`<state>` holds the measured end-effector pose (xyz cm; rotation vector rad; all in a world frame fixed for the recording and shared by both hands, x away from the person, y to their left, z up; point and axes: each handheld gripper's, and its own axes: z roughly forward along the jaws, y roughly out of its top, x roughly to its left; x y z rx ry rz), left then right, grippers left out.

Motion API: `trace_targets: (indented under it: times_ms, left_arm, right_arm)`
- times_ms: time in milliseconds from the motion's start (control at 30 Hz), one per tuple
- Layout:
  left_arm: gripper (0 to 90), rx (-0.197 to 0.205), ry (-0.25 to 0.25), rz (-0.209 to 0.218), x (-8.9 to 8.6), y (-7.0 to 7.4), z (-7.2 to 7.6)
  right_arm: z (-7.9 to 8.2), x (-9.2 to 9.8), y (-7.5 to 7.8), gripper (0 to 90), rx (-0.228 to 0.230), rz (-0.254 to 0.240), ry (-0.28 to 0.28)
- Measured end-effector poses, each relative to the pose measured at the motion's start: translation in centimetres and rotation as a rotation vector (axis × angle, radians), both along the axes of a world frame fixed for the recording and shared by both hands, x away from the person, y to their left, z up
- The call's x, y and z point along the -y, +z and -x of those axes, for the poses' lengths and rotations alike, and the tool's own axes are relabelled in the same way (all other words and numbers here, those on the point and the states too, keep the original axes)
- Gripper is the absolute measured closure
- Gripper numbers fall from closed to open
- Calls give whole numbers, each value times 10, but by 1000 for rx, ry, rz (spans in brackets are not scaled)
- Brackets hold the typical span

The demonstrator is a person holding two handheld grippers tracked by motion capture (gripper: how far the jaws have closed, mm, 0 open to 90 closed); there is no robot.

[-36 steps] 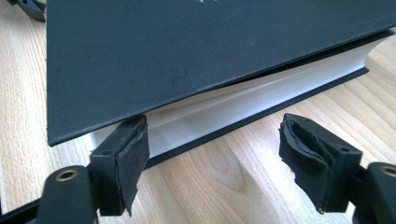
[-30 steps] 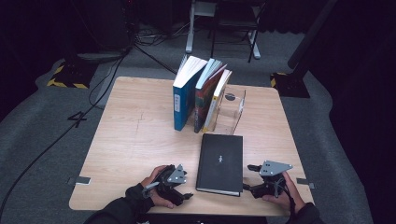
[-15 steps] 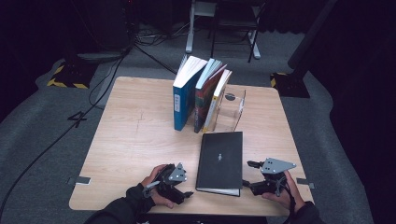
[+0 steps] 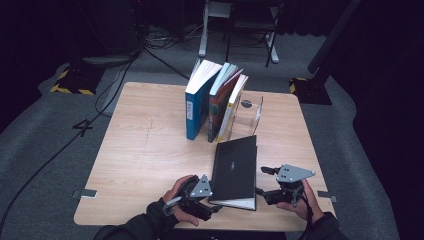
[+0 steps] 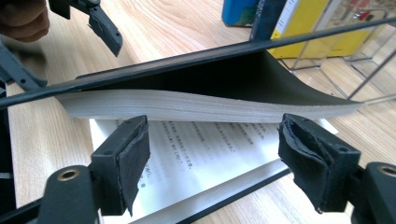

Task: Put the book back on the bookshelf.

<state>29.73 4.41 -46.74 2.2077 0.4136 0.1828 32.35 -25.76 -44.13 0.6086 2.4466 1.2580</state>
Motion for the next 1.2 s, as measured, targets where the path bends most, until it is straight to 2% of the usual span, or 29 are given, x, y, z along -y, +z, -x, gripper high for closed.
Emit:
trace_targets:
  times_ms: [67,100,133,200,267,333,467,633,900,1100,1200]
  left_arm:
    - [208,-4,10,28,7,2,1]
    - [210,-8,12,27,10,3,2]
    - [198,18,30,3,15,3,3]
    - [182,49,49,-8,18,4,4]
    - [191,47,81,-1,19,4,2]
    - [195,68,98,-14,18,3,1]
    - [186,87,120,-31,17,2,0]
    - [183,90,140,-34,15,2,-3]
    - [201,113,183,-43,12,1,-10]
    - [242,121,209,-47,10,0,-13]
    - [272,134,237,-52,8,1,-15]
  right_arm:
    - [0,-5,1,252,7,13,10]
    - [1,-7,1,252,8,14,13]
    - [1,-9,1,252,7,14,16]
    - [0,-12,1,252,8,10,16]
    - [0,-15,2,252,13,2,14]
    - [0,-18,3,251,15,-1,14]
    - [0,-24,5,251,24,-5,15]
    - [-1,-31,7,252,30,-8,17]
    - [-3,-45,12,252,40,12,11]
    - [-6,-51,14,251,37,4,8]
    - [-8,-58,16,251,46,-1,3]
